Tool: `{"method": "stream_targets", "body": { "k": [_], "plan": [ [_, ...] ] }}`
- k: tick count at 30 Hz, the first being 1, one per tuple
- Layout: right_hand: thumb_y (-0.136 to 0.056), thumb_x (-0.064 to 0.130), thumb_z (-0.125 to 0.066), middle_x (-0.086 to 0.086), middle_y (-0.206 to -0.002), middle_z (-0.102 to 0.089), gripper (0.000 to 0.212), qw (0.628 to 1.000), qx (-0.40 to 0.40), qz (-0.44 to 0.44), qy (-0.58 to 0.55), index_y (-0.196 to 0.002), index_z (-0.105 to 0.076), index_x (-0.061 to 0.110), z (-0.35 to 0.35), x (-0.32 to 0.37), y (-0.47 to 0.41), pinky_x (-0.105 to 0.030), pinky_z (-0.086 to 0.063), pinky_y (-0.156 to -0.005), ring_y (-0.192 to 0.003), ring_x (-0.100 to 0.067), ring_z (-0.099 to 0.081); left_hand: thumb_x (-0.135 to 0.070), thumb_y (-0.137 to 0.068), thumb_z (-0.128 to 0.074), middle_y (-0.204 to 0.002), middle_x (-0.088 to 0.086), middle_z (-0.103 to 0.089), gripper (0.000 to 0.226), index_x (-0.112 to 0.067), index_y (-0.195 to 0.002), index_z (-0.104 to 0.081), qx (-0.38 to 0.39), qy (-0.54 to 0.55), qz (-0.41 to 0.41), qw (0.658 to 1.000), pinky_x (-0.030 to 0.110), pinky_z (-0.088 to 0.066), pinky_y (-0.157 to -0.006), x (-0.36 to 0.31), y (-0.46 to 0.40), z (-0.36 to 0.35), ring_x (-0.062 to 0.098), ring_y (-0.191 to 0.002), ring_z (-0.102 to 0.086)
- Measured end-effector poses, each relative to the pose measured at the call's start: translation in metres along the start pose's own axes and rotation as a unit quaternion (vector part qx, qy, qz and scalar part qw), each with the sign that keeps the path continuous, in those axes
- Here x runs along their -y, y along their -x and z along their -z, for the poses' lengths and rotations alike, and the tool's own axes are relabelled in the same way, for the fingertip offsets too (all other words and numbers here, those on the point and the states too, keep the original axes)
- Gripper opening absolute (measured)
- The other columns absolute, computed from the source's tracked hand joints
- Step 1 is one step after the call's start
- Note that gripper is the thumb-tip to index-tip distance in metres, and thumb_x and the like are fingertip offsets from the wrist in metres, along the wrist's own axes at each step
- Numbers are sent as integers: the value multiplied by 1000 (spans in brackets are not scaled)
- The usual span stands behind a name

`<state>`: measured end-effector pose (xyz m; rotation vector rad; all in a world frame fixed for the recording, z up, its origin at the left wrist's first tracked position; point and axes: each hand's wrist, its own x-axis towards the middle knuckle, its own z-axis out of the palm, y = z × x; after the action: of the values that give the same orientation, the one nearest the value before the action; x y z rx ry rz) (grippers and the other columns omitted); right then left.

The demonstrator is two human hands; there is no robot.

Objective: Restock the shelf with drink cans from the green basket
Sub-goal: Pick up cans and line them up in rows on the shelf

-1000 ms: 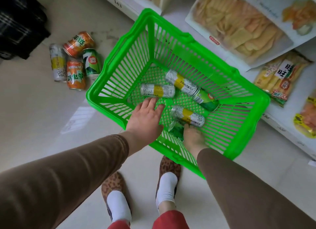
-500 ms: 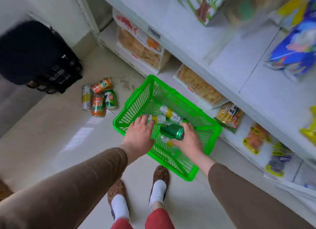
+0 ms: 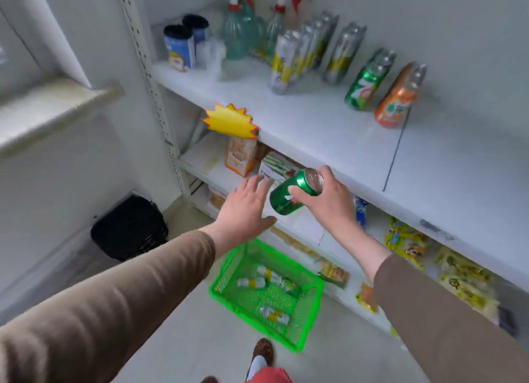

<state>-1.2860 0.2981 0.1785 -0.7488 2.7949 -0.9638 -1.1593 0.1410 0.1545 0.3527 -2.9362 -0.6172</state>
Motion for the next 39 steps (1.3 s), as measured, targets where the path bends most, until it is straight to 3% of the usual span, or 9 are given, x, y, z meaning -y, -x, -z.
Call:
{"method": "stream_targets", "body": {
  "k": [7,14,19,23,28,34,39],
  "plan": [
    [-61,83,-60,19,-86,-58,60,997,-68,11,26,-97,-51,36,79,51,-75,-30,-37,-67,-81,-12,-54,-53,-78,-70,-151,9,-34,90,-17,-149,-30,-70,-38,-62,995,41,-31,-112,-19,-77,73,28,-138,-30],
    [-66,75,-69,5,-106,-65,65,997,-47,-37,52,-107,-55,26,85,44,-145,-36,-49,-76,-99,-23,-61,-52,-80,-69,-154,7,-28,89,-19,-150,-25,-36,-46,-35,998,43,-34,-111,-23,-147,72,27,-141,-25],
    [-69,72,-71,-3,-123,-61,73,994,-42,-79,69,-119,-53,23,67,40,-182,-38,-48,-85,-112,-31,-60,-52,-80,-68,-155,6,-26,89,-21,-150,-23,-11,-44,-19,999,42,-34,-110,-19,-180,63,26,-141,-24],
    [-69,70,-74,-7,-123,-58,76,987,-69,-144,19,-121,-47,22,55,44,-207,-38,-52,-84,-108,-34,-63,-50,-81,-67,-156,5,-24,88,-22,-151,-21,8,-42,-19,999,41,-33,-110,-7,-204,62,26,-142,-23],
    [-71,69,-74,-7,-129,-62,86,961,-91,-236,-107,-131,-33,24,42,46,-233,-52,-59,-81,-99,-39,-70,-49,-84,-66,-157,5,-22,88,-22,-152,-19,30,-39,-38,998,41,-32,-112,7,-237,64,26,-142,-22],
    [-73,51,-82,-4,-142,-51,99,926,-144,-307,-166,-150,-24,31,37,32,-250,-55,-57,-87,-110,-38,-66,-46,-85,-67,-156,6,-24,86,-21,-152,-20,43,-25,-95,994,40,-32,-113,10,-268,64,27,-142,-24],
    [-75,28,-85,-7,-136,-48,73,892,-230,-336,-197,-131,-39,20,35,18,-257,-56,-58,-84,-111,-41,-61,-44,-85,-68,-155,8,-25,85,-19,-152,-21,56,-16,-130,990,40,-32,-114,13,-283,61,28,-142,-25]
  ]
}}
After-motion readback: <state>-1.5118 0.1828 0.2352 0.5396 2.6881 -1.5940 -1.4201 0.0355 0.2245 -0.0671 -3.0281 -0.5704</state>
